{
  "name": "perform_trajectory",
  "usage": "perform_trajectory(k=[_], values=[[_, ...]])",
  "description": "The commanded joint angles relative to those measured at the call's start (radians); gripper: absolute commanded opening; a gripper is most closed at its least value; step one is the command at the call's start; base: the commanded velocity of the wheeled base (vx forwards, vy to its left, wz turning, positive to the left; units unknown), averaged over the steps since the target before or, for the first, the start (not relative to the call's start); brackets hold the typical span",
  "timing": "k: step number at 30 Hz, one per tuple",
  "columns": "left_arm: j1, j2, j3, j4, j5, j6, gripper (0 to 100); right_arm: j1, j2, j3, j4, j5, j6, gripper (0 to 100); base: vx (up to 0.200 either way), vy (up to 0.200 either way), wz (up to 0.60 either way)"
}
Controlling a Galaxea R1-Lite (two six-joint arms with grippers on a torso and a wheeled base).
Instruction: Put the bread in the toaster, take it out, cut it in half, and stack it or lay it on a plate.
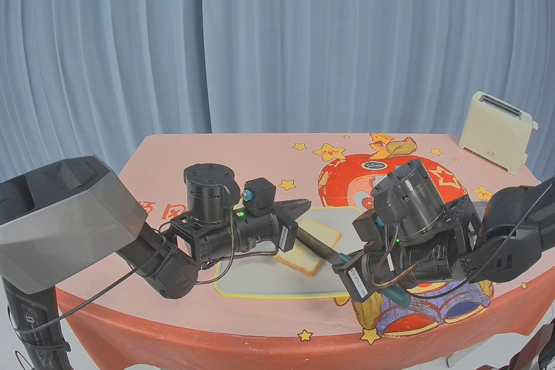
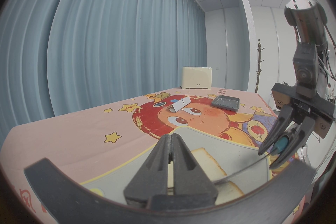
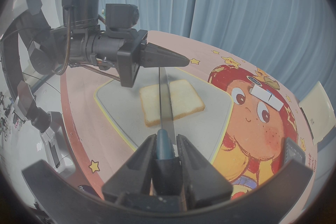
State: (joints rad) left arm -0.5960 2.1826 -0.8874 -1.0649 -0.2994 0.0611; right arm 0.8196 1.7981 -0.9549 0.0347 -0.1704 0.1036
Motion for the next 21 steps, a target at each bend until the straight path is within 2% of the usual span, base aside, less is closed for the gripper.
perform_trajectory(k=[1, 5, 11, 17, 21], values=[[-0.004, -0.023, -0.042, -0.004, 0.0, -0.001, 0, 0.0, 0.006, -0.001, -0.007, 0.0, 0.002, 0, 0.0, 0.0, 0.0], [-0.004, -0.078, -0.05, 0.005, 0.0, -0.001, 0, 0.0, -0.003, -0.001, -0.016, 0.0, 0.002, 0, 0.0, 0.0, 0.0], [0.007, -0.187, -0.054, 0.046, 0.006, -0.021, 0, -0.002, -0.02, -0.005, -0.022, 0.002, 0.005, 0, 0.0, 0.0, 0.0], [0.036, -0.288, -0.007, 0.072, 0.009, -0.021, 0, -0.005, -0.026, -0.004, -0.022, 0.0, 0.004, 0, 0.0, 0.0, 0.0], [0.056, -0.353, 0.033, 0.072, 0.036, -0.021, 0, -0.005, -0.031, -0.005, -0.022, 0.0, 0.004, 0, 0.0, 0.0, 0.0]])
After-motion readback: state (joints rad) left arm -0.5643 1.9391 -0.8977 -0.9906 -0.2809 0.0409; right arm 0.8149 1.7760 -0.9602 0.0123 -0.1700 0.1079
